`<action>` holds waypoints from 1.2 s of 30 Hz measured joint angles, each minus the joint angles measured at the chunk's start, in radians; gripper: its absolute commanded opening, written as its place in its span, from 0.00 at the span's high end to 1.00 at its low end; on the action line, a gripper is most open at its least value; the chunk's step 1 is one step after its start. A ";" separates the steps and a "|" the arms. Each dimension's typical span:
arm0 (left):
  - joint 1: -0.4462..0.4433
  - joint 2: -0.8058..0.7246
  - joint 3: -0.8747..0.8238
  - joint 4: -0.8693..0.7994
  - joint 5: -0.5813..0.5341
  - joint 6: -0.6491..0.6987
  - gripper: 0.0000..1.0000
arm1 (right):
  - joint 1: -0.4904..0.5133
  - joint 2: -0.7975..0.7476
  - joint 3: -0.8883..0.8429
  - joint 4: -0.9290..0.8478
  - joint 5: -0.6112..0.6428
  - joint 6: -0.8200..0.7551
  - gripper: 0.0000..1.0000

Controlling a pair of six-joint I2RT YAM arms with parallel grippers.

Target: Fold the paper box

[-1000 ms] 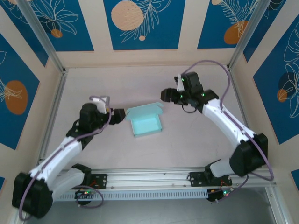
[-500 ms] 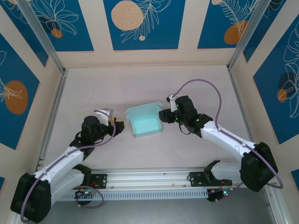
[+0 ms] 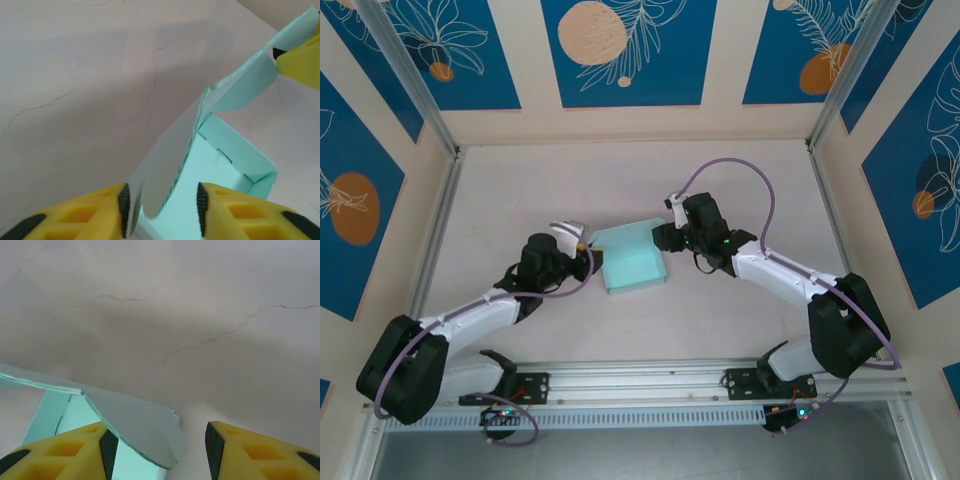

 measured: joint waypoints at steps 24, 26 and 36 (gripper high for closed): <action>-0.084 0.028 0.093 -0.142 -0.114 -0.041 0.89 | 0.079 0.033 0.010 -0.004 0.103 0.051 0.79; -0.086 0.028 0.094 -0.159 -0.115 -0.057 0.89 | 0.086 0.033 0.010 -0.005 0.117 0.057 0.81; -0.133 0.045 0.109 -0.170 -0.244 -0.173 0.89 | 0.165 0.033 0.000 0.017 0.257 0.109 0.92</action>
